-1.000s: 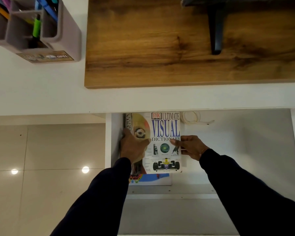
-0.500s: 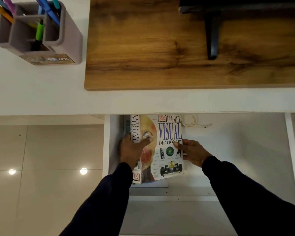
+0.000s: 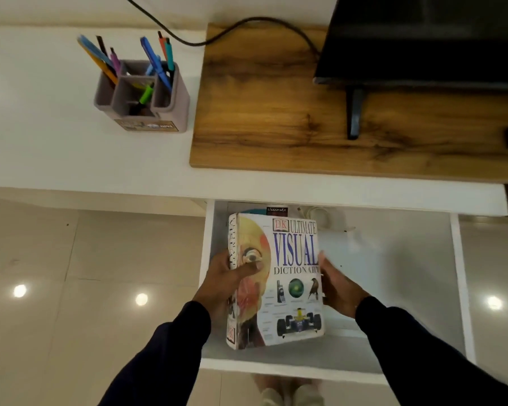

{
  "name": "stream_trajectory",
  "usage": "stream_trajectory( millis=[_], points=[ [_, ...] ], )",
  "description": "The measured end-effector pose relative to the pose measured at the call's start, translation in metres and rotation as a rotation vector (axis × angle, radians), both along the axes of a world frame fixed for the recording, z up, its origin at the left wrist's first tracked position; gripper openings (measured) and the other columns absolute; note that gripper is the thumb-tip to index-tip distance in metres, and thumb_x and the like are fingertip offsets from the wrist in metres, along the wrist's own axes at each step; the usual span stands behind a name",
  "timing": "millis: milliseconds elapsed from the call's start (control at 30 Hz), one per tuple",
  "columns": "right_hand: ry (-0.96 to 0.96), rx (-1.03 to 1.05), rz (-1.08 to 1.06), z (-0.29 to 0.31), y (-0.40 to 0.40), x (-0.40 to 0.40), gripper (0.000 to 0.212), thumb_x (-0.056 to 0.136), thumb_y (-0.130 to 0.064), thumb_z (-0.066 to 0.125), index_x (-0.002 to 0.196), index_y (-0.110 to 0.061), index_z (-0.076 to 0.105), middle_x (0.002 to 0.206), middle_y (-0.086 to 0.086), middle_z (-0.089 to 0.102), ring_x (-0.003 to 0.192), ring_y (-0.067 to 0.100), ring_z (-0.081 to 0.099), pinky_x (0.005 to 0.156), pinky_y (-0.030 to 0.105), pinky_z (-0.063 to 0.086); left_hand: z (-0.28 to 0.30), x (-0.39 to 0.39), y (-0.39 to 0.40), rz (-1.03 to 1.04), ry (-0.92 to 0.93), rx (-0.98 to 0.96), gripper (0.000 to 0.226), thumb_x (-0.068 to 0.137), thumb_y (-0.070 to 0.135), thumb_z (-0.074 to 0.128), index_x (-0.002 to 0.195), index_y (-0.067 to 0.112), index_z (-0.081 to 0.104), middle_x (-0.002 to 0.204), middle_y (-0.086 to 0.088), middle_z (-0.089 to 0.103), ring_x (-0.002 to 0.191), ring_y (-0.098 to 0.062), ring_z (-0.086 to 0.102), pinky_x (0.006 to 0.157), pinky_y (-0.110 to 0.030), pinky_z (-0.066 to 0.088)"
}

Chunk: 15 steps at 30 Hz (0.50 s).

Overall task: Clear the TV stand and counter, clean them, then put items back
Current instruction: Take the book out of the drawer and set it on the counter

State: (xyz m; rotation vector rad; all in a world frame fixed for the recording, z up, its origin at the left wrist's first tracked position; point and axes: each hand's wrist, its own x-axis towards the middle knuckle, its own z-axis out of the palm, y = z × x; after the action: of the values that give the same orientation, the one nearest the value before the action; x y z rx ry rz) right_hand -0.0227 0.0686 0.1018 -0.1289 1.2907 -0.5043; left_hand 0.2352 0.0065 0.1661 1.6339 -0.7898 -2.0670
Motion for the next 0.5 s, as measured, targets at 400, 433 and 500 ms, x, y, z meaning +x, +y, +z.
stream_trajectory(
  millis=[400,433,500],
  points=[
    [-0.247,-0.137,-0.310,0.187,-0.041,0.026,0.086,0.096,-0.077,0.018,0.106,-0.020,0.082,0.115,0.019,0.074,0.105,0.036,0.073,0.086,0.046,0.061,0.165,0.022,-0.019,0.015,0.221,-0.069,0.026,0.083,0.013,0.075,0.106,0.005,0.067,0.093,-0.014,0.067,0.080,-0.028,0.066,0.058,-0.033,0.056],
    [-0.303,-0.118,-0.287,0.205,-0.045,0.027,0.095,0.088,-0.086,0.018,0.120,-0.019,0.076,0.129,0.021,0.068,0.120,0.040,0.065,0.101,0.053,0.053,0.177,0.027,-0.025,0.013,0.209,-0.076,0.026,0.083,0.013,0.075,0.107,0.005,0.067,0.095,-0.014,0.068,0.081,-0.027,0.067,0.058,-0.032,0.056],
    [-0.372,-0.146,-0.276,0.234,-0.053,0.031,0.096,0.084,-0.087,0.028,0.134,-0.014,0.066,0.139,0.024,0.060,0.131,0.045,0.056,0.114,0.060,0.037,0.196,0.036,-0.041,0.014,0.177,-0.082,0.034,0.080,0.018,0.079,0.109,0.005,0.068,0.102,-0.018,0.070,0.086,-0.028,0.068,0.062,-0.033,0.058]
  ],
)
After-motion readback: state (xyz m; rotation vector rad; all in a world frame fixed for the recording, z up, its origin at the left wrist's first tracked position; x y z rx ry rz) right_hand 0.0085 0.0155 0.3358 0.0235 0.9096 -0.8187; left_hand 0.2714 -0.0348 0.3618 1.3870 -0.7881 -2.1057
